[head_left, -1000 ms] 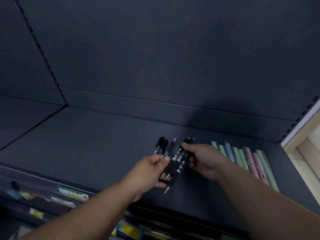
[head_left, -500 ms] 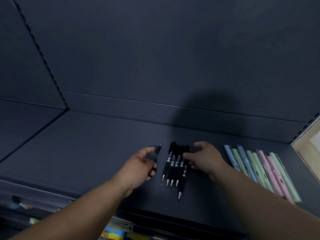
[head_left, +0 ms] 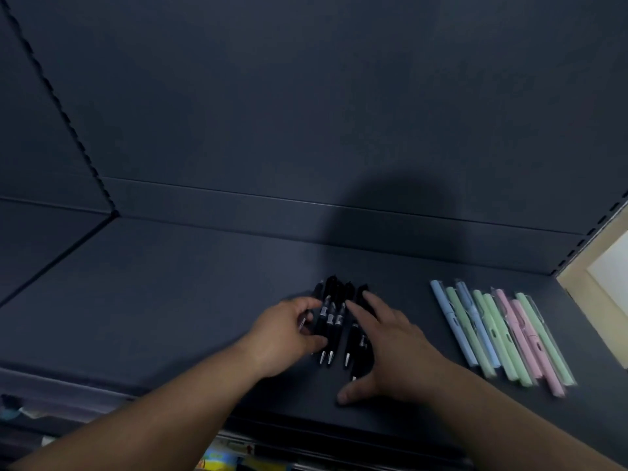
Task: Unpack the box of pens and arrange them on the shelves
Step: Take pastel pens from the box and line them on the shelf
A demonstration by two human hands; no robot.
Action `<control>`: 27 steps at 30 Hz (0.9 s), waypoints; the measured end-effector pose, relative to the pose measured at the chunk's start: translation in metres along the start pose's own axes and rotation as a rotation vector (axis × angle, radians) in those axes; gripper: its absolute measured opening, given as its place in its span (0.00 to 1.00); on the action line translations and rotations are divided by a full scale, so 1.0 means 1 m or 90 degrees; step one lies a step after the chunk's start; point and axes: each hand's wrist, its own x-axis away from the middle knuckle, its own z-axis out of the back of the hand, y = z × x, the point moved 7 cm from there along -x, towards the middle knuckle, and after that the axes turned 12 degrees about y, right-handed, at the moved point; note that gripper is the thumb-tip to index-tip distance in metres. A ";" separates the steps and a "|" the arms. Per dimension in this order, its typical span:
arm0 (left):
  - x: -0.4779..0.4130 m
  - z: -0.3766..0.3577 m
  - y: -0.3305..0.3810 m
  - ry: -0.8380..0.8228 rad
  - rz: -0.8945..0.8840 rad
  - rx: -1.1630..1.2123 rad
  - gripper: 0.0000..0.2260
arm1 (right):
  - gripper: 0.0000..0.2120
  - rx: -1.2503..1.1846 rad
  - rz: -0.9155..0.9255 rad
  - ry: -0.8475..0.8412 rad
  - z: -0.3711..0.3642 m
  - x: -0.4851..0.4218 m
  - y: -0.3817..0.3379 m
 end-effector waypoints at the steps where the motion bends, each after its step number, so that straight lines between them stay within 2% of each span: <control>1: 0.001 -0.001 0.002 -0.001 -0.011 -0.013 0.26 | 0.63 -0.002 0.008 0.003 -0.002 -0.003 0.000; 5: 0.003 -0.005 0.002 0.010 -0.007 -0.033 0.25 | 0.59 -0.049 0.031 0.021 -0.005 -0.019 0.004; 8: 0.005 -0.005 -0.001 0.007 0.004 -0.026 0.24 | 0.53 -0.025 0.068 0.025 -0.007 -0.027 0.009; 10: 0.007 -0.003 0.001 0.021 0.007 -0.023 0.21 | 0.52 -0.024 0.081 0.026 -0.008 -0.029 0.013; 13: 0.010 0.006 -0.001 0.072 0.031 0.024 0.14 | 0.54 -0.064 0.097 0.061 -0.002 -0.030 0.009; 14: 0.012 0.010 -0.003 0.084 0.048 0.060 0.14 | 0.52 -0.085 0.102 0.077 0.002 -0.031 0.006; 16: 0.016 0.017 -0.007 0.097 0.064 0.135 0.15 | 0.41 -0.125 0.114 0.114 0.009 -0.034 -0.006; 18: 0.019 0.032 -0.011 0.127 0.041 0.160 0.16 | 0.33 -0.148 0.129 0.165 0.016 -0.038 -0.020; 20: 0.020 0.055 -0.017 0.188 0.008 0.119 0.16 | 0.29 -0.164 0.131 0.194 0.018 -0.042 -0.036; 24: 0.017 0.116 -0.033 0.318 -0.009 0.048 0.04 | 0.23 -0.177 0.144 0.201 0.015 -0.053 -0.078; 27: 0.004 0.160 -0.058 0.333 0.011 0.011 0.05 | 0.21 -0.169 0.143 0.198 0.008 -0.068 -0.112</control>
